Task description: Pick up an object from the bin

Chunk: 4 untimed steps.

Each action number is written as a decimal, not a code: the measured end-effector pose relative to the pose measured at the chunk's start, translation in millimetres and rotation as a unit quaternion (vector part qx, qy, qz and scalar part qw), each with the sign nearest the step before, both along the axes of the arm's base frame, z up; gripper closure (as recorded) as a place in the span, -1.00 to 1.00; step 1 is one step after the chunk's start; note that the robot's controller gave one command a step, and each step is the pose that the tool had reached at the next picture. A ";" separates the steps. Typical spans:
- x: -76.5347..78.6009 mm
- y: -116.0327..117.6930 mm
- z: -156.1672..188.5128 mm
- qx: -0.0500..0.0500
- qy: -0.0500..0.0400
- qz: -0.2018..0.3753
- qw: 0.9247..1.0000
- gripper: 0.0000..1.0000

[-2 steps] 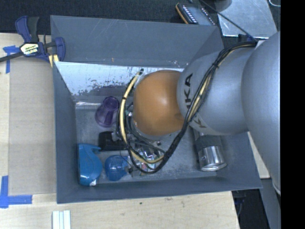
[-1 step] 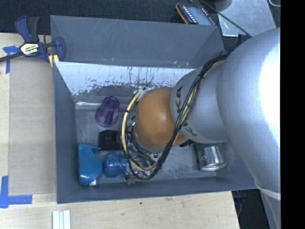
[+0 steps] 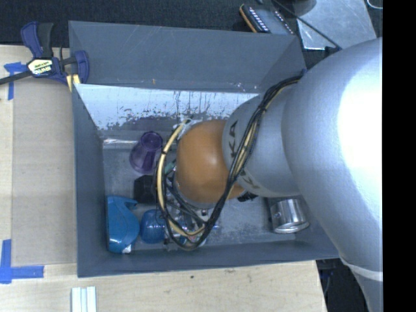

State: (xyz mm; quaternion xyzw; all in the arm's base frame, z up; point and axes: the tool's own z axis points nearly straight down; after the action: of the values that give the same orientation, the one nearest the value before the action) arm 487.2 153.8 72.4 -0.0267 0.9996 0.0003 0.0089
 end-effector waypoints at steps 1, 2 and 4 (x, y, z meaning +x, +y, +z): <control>5.9 -12.4 5.9 0.006 -0.009 0.013 1.000 1.00; 5.9 -12.4 5.9 0.006 -0.009 0.013 1.000 1.00; 4.4 -13.2 16.5 0.005 -0.007 0.013 1.000 1.00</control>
Offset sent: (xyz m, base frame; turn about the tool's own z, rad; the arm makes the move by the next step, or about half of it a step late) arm 0.0000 0.0000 0.0000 0.0000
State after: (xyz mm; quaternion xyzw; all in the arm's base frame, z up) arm 491.7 140.5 88.9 -0.0395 0.9991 0.0048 0.0156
